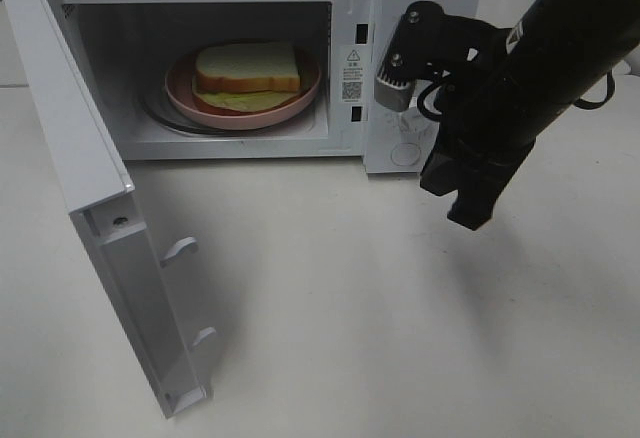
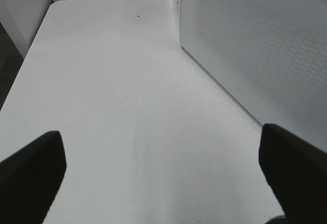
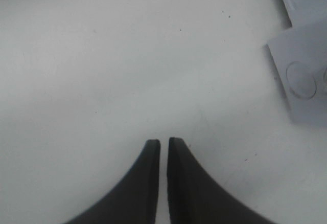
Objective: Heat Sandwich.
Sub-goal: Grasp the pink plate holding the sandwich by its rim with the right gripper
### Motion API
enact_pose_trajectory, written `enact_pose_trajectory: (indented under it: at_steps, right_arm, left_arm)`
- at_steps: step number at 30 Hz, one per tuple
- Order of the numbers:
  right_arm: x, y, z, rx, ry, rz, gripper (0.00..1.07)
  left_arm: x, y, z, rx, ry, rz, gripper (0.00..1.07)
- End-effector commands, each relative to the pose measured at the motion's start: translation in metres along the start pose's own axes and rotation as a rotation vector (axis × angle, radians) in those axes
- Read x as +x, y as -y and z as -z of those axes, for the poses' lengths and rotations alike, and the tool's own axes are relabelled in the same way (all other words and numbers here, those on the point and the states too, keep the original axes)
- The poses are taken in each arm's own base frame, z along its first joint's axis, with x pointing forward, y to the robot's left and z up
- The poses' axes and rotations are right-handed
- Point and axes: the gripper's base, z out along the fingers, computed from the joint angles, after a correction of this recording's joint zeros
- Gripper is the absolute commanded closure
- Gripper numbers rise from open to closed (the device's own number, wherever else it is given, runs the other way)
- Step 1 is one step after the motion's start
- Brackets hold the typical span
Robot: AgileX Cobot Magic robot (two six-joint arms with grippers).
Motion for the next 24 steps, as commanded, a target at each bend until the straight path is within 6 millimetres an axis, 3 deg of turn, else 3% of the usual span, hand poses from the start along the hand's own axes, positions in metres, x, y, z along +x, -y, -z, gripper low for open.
enact_pose_trajectory:
  at_steps: [1, 3, 8, 18, 20, 22, 24]
  right_arm:
    - [-0.0006, 0.0006, 0.0044, 0.007, 0.005, 0.252, 0.99]
    - [-0.0007, 0.0007, 0.0044, 0.009, 0.004, 0.453, 0.98]
    - [0.0004, 0.002, 0.0044, 0.019, -0.012, 0.681, 0.96]
    - [0.0029, 0.0046, 0.0046, 0.037, -0.05, 0.729, 0.91]
    - [0.0026, 0.0054, 0.0046, 0.046, -0.05, 0.722, 0.87]
    - [0.0011, 0.0079, 0.0047, 0.079, -0.043, 0.688, 0.73]
    - [0.0007, 0.0086, 0.0048, 0.088, -0.04, 0.673, 0.67]
  left_arm:
    - [0.0019, 0.0004, 0.0028, -0.005, 0.032, 0.002, 0.1]
    - [0.0019, 0.0004, 0.0028, -0.005, 0.032, 0.002, 0.1]
    - [0.0019, 0.0004, 0.0028, -0.005, 0.032, 0.002, 0.1]
    - [0.0019, 0.0004, 0.0028, -0.005, 0.032, 0.002, 0.1]
    - [0.0019, 0.0004, 0.0028, -0.005, 0.032, 0.002, 0.1]
    - [0.0019, 0.0004, 0.0028, -0.005, 0.032, 0.002, 0.1]
    - [0.0019, 0.0004, 0.0028, -0.005, 0.032, 0.002, 0.1]
